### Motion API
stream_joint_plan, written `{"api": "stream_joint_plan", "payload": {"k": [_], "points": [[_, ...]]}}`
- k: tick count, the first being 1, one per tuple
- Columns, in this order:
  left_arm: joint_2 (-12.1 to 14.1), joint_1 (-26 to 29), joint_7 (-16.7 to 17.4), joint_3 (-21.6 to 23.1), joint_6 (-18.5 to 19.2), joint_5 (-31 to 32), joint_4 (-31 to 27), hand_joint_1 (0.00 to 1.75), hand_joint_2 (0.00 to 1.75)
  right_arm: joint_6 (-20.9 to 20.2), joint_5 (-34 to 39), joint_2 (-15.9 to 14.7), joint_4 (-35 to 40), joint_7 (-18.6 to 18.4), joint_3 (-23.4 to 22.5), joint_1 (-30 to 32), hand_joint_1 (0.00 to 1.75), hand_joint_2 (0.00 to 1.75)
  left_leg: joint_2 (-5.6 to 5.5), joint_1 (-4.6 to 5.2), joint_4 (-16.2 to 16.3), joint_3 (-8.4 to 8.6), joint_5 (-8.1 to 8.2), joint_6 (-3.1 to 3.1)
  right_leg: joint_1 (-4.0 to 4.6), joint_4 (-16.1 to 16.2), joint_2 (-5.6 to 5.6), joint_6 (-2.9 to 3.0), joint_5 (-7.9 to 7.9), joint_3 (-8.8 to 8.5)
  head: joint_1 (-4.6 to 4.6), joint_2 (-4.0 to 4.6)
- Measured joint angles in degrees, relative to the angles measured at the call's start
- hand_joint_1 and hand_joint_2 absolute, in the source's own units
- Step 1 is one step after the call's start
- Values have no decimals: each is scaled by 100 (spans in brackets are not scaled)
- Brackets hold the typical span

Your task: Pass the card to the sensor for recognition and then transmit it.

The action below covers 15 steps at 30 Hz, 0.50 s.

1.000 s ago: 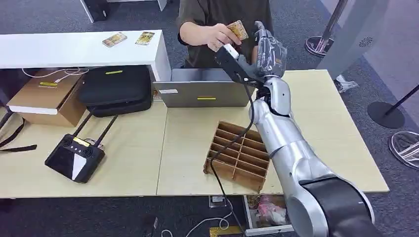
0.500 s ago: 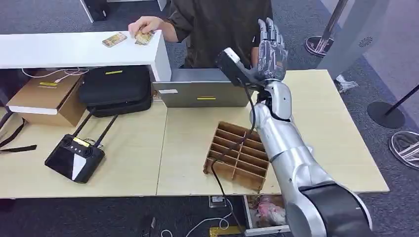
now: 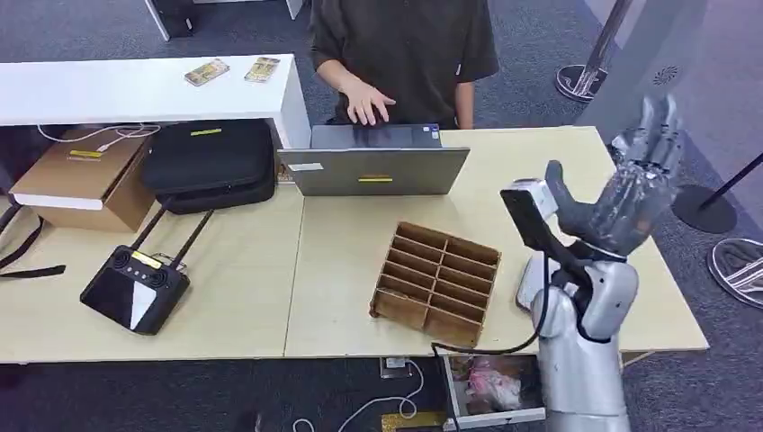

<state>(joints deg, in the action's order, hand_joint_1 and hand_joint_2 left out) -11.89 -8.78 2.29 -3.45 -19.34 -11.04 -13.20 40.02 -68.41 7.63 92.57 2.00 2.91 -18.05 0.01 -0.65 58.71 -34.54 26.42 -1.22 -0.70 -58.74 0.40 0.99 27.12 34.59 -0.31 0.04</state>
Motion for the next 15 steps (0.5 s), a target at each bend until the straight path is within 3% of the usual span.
{"api": "stream_joint_plan", "payload": {"k": [5, 12, 15], "points": [[37, 74, -85, -140, -7, -105, 2, 0, 0, 0, 15, 207, 1279, 715, -483, 719, 0, 175, 3, -1, -2, 3, 1, -1, 1, 0, -2, 1, 4, -1, 0, 0], [74, 160, -205, -363, -4, -234, 2, 0, 0, 0, 53, 698, 2341, 1610, -958, 1292, 0, 175, 2, -1, -3, 6, 0, -1, 1, 0, -1, 1, 5, -4, 0, 0], [87, 189, -269, -435, -7, -282, 2, 0, 0, -2, 508, 763, 2711, 1962, -1174, 1521, 0, 175, 1, 1, -3, 6, 1, -1, 1, 0, 0, 0, 6, -8, 2, 0]]}}
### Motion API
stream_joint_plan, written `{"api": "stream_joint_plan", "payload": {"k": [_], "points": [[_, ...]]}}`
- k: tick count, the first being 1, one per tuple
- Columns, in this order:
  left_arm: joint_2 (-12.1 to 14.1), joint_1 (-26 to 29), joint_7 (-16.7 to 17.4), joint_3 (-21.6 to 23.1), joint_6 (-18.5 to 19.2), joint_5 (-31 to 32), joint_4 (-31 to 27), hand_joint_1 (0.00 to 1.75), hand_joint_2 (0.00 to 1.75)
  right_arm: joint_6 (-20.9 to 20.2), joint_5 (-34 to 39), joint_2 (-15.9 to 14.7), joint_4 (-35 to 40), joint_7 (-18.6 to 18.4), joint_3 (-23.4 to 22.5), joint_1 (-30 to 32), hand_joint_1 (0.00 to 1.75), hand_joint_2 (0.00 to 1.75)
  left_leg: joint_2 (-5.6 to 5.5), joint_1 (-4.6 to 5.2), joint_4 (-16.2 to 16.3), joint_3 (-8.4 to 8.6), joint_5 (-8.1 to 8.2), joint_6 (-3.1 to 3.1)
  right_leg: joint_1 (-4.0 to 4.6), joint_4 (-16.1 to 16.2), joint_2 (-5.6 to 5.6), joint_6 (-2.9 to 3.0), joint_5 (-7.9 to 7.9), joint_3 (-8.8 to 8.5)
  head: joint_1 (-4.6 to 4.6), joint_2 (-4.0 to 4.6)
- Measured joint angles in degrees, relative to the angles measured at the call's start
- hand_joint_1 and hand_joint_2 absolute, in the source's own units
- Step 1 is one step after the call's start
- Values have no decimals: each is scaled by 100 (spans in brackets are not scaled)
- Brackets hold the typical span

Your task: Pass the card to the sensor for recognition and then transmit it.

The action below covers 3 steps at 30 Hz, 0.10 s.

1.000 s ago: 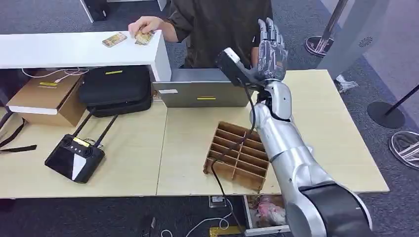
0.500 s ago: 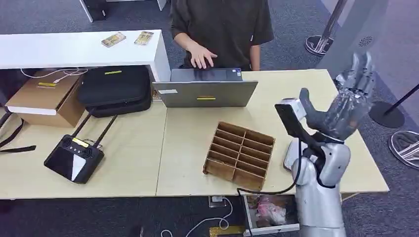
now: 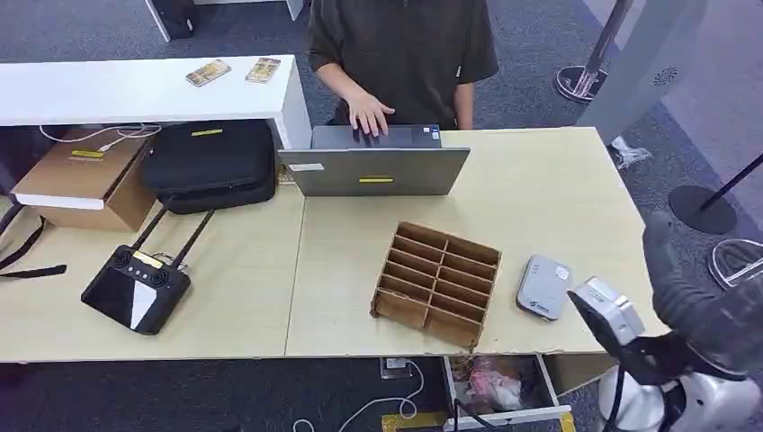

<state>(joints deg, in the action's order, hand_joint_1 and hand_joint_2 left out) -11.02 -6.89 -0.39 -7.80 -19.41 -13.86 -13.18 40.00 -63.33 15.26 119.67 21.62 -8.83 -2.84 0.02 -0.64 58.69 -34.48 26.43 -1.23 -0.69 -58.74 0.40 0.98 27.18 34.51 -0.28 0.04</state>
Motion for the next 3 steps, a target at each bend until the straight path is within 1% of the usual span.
{"api": "stream_joint_plan", "payload": {"k": [3], "points": [[13, 33, -75, -75, -18, -26, 0, 0, 0, 0, 496, 15, 275, 243, -116, 264, 0, 175, 1, 1, 0, 1, 3, -1, 0, 1, -2, -1, 1, 0, 2, 0]]}}
